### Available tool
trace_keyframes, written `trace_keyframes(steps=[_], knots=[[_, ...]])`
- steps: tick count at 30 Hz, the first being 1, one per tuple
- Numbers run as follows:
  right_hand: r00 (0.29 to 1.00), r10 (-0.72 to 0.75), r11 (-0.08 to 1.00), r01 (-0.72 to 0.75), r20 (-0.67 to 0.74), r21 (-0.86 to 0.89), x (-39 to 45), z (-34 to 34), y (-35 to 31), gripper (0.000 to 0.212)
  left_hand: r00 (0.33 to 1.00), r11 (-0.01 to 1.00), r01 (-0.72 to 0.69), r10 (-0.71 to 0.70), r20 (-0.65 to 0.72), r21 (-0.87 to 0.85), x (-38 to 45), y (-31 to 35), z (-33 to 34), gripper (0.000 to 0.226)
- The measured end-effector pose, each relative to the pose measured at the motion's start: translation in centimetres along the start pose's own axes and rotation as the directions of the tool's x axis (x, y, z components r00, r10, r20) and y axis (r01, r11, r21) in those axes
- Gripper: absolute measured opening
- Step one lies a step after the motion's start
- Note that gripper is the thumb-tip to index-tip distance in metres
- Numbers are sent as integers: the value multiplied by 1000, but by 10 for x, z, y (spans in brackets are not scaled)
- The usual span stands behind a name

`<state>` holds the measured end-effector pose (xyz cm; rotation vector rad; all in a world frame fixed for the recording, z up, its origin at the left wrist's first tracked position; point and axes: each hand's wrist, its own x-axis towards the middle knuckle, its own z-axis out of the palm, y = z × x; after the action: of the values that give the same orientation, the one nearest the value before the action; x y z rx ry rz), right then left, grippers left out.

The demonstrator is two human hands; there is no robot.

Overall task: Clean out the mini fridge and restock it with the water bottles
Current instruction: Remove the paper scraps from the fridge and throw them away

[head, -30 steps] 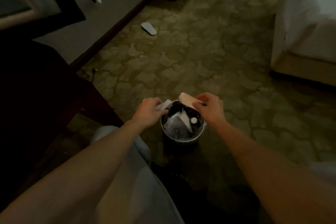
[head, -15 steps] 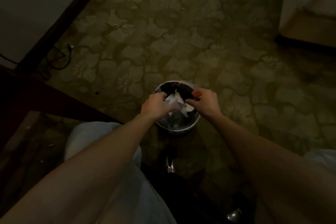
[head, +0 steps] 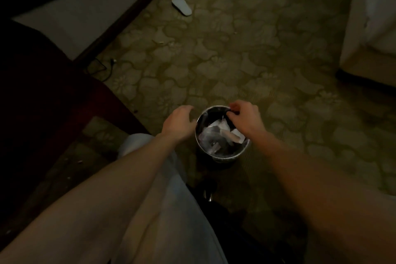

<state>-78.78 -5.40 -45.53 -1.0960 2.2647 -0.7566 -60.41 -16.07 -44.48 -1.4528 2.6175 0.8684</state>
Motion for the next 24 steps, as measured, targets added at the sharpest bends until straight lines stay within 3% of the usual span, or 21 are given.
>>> trace_keyframes(steps=[5,10,17,24], knots=[[976,-214,971,216,35,-97,-23,-5,-72,39,987,995,-72,82,-139,76,-42,-5,-57,50],[927,-373,909,373,38,-188,-57,-9,-144,43,968,996,-34,52,-245,80,-93,-11,-107,52],[845,-534,832,532,30,-160,-109,-5,-231,46,916,997,-14,41,-399,70,-189,-26,-159,44],[705,-710,702,708,14,-73,-161,11,-330,37,833,963,43,112,-542,265,-276,-53,-230,33]])
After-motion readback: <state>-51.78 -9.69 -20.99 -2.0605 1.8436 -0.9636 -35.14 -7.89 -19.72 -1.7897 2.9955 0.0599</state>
